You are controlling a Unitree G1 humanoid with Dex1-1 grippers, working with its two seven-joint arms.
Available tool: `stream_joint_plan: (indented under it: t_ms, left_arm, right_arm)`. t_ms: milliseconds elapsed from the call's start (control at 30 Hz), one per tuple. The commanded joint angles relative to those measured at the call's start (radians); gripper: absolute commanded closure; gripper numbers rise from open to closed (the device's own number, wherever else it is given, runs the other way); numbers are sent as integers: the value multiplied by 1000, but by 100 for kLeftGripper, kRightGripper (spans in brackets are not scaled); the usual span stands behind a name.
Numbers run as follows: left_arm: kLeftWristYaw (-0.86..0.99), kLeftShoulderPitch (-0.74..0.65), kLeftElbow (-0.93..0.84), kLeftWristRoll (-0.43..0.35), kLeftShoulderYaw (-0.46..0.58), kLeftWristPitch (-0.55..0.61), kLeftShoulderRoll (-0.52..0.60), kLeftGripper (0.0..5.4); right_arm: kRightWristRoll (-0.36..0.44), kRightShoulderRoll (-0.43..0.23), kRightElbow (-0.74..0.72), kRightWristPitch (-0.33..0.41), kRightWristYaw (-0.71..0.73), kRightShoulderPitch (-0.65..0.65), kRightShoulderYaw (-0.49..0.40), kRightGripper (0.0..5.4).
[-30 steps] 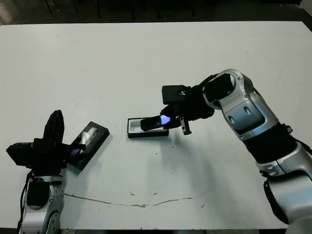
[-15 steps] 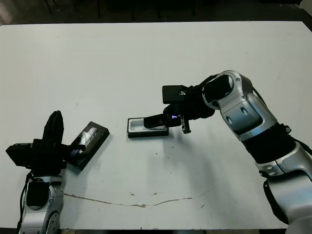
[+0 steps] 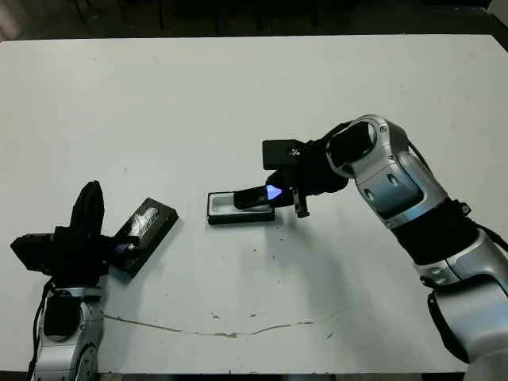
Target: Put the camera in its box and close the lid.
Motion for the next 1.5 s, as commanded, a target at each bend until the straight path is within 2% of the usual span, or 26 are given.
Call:
stream_joint_plan:
  t_ms: [33,500,800,1133,1500]
  left_arm:
    - [2,21,10,-2,5,7,0,540]
    - [6,25,7,1,5,6,-9,540]
    - [15,26,14,18,-2,-4,-17,540]
    - [14,28,17,16,-5,-10,-19,540]
    - [5,20,24,7,0,-17,-15,540]
  right_arm:
    - [-11,2,1,-3,12,-14,24,473]
    - [-83,21,-24,15,5,-28,95,473]
    - [-108,84,-9,68,7,-69,129,473]
    - [-145,141,39,63,-1,-86,174,473]
    - [-141,155,60,54,9,-79,176,473]
